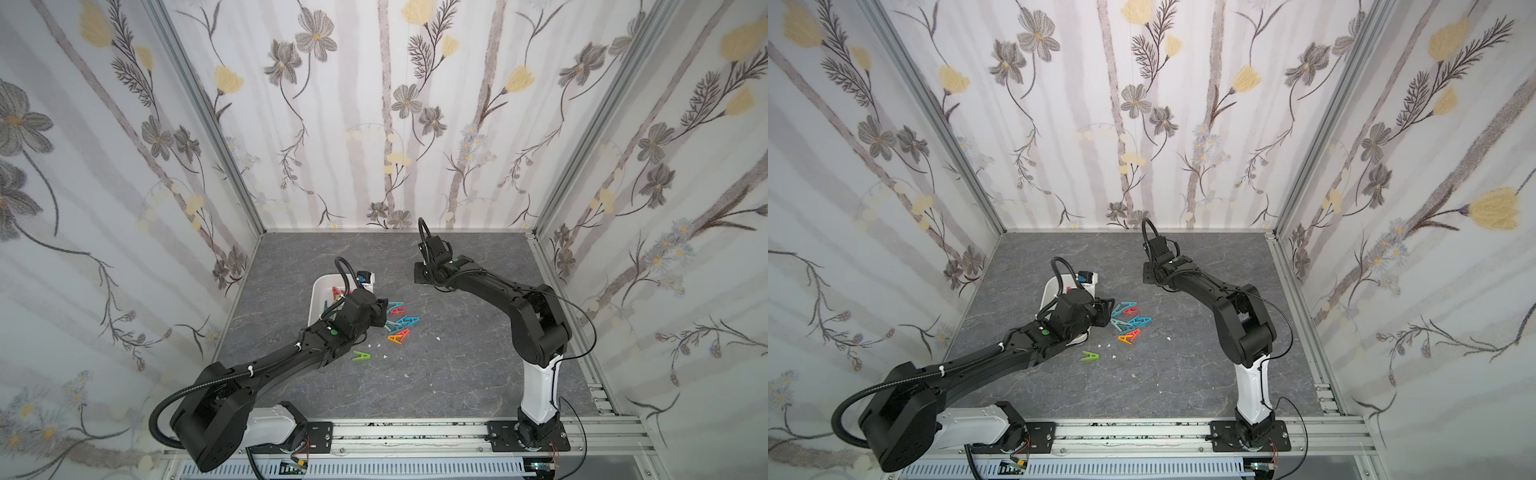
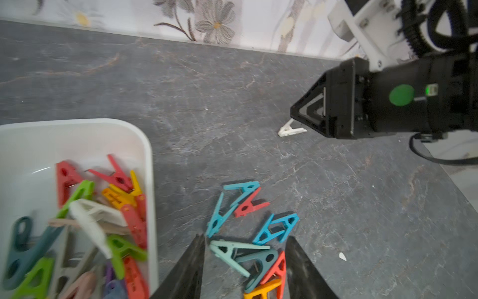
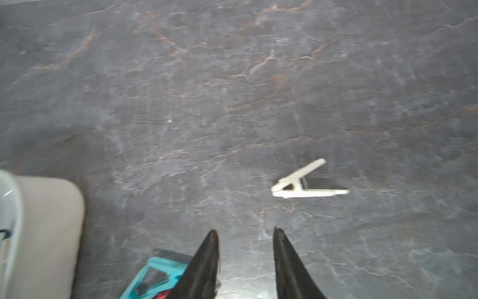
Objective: Put the clothespins into the storage box
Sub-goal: Place the clothespin in the storage box, then pick up the clothespin from the center of the board.
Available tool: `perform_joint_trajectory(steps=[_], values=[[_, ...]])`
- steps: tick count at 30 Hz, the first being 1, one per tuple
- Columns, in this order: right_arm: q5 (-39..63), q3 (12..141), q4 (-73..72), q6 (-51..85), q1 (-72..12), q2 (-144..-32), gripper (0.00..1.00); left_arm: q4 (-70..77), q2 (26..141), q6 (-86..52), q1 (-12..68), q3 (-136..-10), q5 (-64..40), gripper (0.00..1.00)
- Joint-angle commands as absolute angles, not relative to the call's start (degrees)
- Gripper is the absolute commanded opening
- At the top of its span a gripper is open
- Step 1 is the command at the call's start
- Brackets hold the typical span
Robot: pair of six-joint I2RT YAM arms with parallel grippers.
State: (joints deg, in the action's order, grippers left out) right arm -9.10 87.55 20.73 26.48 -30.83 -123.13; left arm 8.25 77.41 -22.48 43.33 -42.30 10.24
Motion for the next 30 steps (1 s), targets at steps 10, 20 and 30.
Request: perform_joint_trajectory(steps=[10, 20, 30], values=[[-11.04, 96.95, 20.33, 29.48, -26.94, -133.57, 0.42, 11.61, 95.05, -19.95, 49.43, -53.2, 7.67, 0.5], [-12.75, 98.88, 22.88, 36.32, -26.98, -137.81, 0.41, 11.69, 94.92, -19.53, 50.23, -52.0, 8.49, 0.5], [-12.38, 101.38, 24.08, 38.35, -26.87, -140.17, 0.38, 11.95, 93.88, -19.16, 50.2, -50.85, 9.38, 0.5]])
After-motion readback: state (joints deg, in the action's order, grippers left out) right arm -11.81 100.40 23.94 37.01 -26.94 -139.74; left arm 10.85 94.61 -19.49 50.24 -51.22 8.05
